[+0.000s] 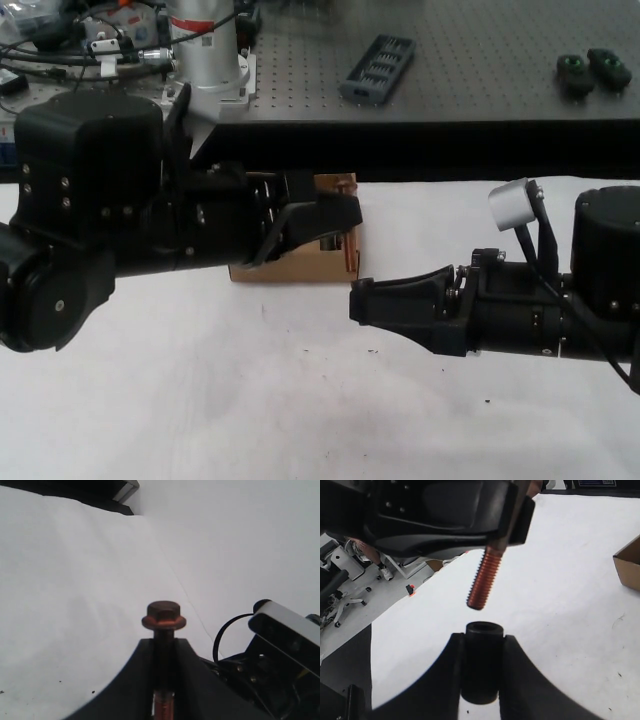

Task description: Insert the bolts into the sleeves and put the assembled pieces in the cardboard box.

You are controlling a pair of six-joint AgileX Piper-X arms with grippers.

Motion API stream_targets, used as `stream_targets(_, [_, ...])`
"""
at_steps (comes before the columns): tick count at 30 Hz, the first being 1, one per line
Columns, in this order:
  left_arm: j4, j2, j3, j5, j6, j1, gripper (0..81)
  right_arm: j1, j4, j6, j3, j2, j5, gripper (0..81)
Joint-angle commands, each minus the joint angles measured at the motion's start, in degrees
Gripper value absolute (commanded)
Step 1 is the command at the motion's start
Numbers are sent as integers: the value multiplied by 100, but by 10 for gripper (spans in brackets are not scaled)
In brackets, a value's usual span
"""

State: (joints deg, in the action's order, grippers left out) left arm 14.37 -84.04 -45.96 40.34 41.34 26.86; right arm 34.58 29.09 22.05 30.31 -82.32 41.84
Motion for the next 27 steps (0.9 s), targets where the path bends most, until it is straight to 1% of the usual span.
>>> stream_targets(1, [197,17,-61,91,-12,19,6,26,168,149,69,83,-103,57])
stream_targets(6, [197,17,-61,274,-12,19,6,24,168,149,69,83,-85,57])
stream_targets(9, [197,17,-61,283,-12,19,6,24,168,149,69,83,77,57])
stream_targets(16, [197,17,-61,283,-12,19,6,24,168,149,69,83,119,57])
stream_targets(23, [197,17,-61,281,-287,19,6,24,168,149,69,83,163,57])
stream_targets(27, [197,17,-61,433,-319,19,6,24,232,149,69,83,162,57])
